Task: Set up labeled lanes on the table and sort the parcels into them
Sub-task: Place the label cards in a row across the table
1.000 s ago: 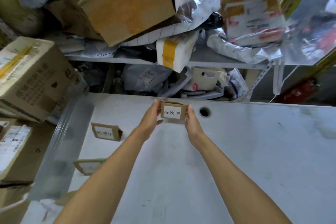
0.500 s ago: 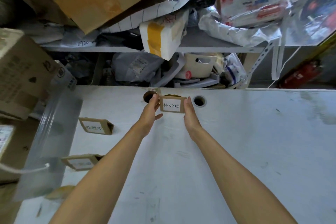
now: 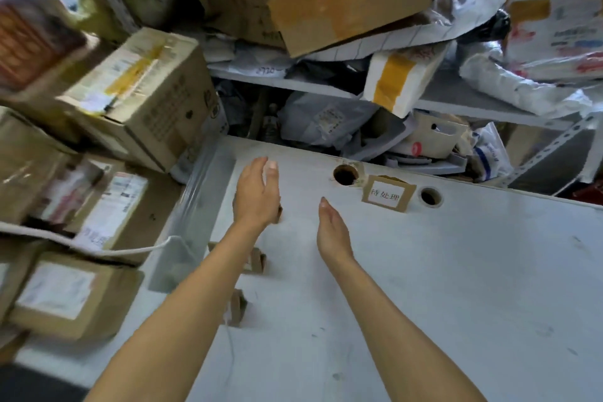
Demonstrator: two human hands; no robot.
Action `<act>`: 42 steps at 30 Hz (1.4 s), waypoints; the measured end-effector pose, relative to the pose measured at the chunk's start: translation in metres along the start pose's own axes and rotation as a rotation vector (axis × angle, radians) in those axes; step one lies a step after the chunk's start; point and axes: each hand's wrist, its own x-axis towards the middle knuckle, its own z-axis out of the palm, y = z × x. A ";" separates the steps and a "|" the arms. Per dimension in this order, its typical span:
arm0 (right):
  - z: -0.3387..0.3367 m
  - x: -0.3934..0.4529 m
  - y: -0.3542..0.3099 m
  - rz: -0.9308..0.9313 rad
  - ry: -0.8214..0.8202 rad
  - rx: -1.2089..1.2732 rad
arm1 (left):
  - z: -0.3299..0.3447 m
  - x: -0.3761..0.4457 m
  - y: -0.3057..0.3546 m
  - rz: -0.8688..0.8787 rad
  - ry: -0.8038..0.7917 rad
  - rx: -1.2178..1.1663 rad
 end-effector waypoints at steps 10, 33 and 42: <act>0.095 0.004 -0.020 0.113 -0.151 0.065 | -0.043 0.020 -0.054 -0.433 -0.219 -0.149; 0.011 -0.068 -0.053 -0.168 -0.248 0.177 | -0.070 -0.077 0.029 -0.177 0.038 -0.205; -0.156 -0.096 0.016 -0.213 -0.177 0.147 | 0.055 -0.168 0.111 -0.148 -0.141 -0.323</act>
